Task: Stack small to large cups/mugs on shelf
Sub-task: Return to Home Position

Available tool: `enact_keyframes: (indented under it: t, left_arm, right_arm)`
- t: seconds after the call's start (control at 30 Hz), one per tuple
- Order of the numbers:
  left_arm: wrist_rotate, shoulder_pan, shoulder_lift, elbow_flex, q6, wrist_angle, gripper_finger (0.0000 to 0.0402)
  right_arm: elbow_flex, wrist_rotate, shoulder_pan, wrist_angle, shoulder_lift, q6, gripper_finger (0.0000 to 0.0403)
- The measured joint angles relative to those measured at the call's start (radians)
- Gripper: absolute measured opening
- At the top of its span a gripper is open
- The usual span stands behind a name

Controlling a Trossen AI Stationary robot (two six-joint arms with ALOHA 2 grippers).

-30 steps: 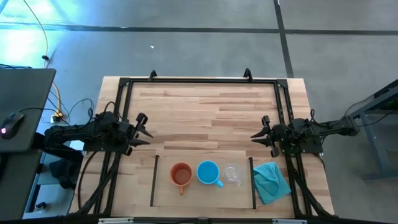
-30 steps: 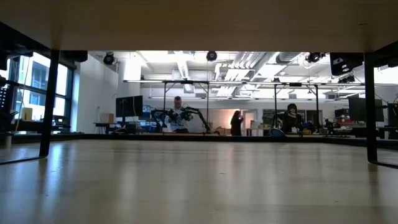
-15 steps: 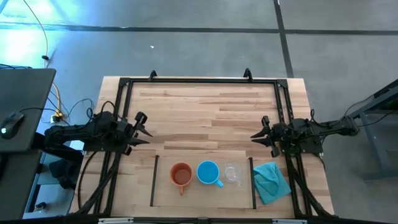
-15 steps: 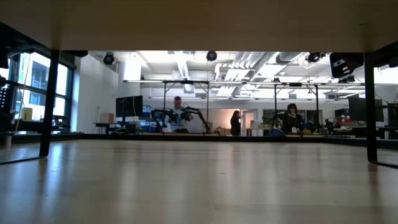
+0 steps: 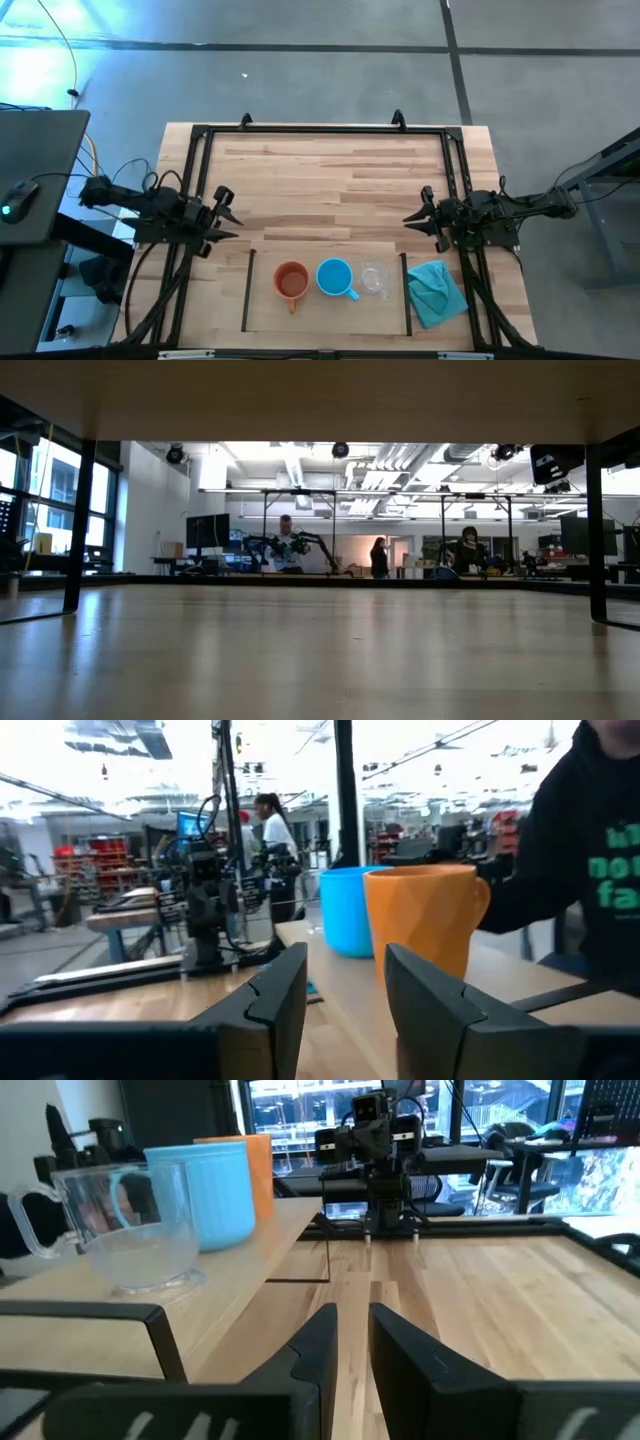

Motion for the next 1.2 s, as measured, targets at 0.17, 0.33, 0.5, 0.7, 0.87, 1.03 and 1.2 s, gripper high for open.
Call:
enact_keyframes:
  t: [0.17, 0.33, 0.5, 0.7, 0.87, 1.03, 1.2]
  left_arm:
    - [-0.102, -0.059, 0.002, 0.0, 0.085, 0.002, 0.0124]
    - [-0.113, -0.061, 0.001, 0.0, 0.164, 0.022, 0.0124]
    - [-0.115, -0.061, 0.001, 0.0, 0.178, 0.029, 0.0124]
    - [-0.184, -0.061, 0.0, 0.0, 0.25, 0.1, 0.0124]
    - [-0.198, -0.041, 0.0, 0.0, 0.241, 0.104, 0.0124]
    - [-0.043, 0.053, 0.0, 0.0, 0.047, 0.03, 0.0124]
    - [0.096, 0.127, 0.001, 0.0, -0.046, -0.018, 0.0124]
  right_arm:
    - [0.0, 0.002, 0.0, 0.0, 0.0, -0.035, 0.0051]
    - [0.0, 0.002, 0.0, 0.0, 0.0, -0.031, 0.0051]
    - [0.0, 0.002, 0.0, 0.0, 0.0, -0.031, 0.0051]
    - [0.0, 0.001, 0.0, 0.0, 0.0, -0.031, 0.0051]
    - [0.0, 0.001, 0.0, 0.0, 0.0, -0.01, 0.0051]
    - [0.0, -0.002, 0.0, 0.0, 0.0, -0.001, 0.0051]
    - [0.0, -0.001, 0.0, 0.0, 0.0, -0.001, 0.0051]
